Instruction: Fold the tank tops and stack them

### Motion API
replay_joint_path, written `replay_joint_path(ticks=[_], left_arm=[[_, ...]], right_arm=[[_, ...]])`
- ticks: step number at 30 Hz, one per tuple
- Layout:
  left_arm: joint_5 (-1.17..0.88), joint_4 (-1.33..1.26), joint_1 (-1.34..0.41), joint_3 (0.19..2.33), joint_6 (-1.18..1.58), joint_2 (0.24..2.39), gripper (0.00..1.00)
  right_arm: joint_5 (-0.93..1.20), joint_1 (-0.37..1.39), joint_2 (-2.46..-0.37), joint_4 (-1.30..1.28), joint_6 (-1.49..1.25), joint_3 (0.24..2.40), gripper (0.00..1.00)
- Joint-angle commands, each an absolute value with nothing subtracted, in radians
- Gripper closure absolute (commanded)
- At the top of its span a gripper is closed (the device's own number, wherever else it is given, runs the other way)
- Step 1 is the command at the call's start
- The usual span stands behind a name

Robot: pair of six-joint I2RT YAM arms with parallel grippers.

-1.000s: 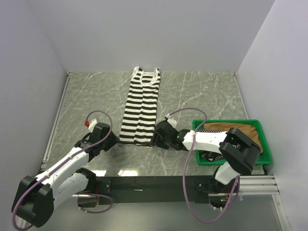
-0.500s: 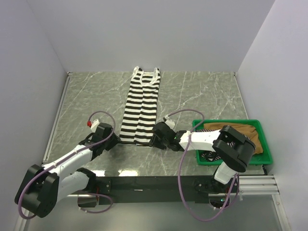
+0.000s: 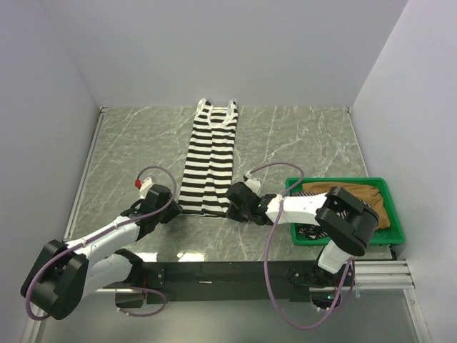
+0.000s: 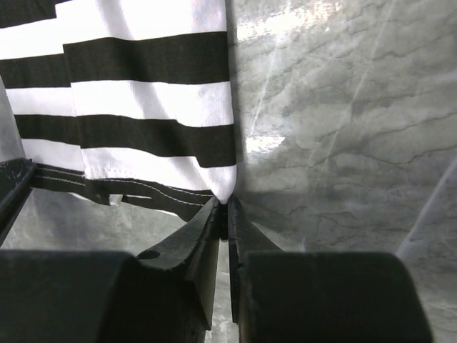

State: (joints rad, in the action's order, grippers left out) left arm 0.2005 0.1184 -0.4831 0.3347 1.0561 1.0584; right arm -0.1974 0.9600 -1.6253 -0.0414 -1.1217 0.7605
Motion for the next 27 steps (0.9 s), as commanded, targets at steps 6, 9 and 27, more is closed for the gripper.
replay_joint_path(ticks=[6,9,27], left_arm=[[0.230,0.193,-0.620,0.325,1.127,1.103,0.75],[0.241,0.225,-0.669,0.339,1.153,1.092,0.89],[0.339,0.535,-0.907,0.495,1.293,0.807,0.99]], right_arm=[[-0.268,0.966,-1.578,-0.155,-1.054,0.779,0.94],[-0.268,0.969,-1.560,-0.176,-1.032,0.767,0.98],[-0.357,1.124,-1.285,-0.403,-1.008,0.791,1.00]])
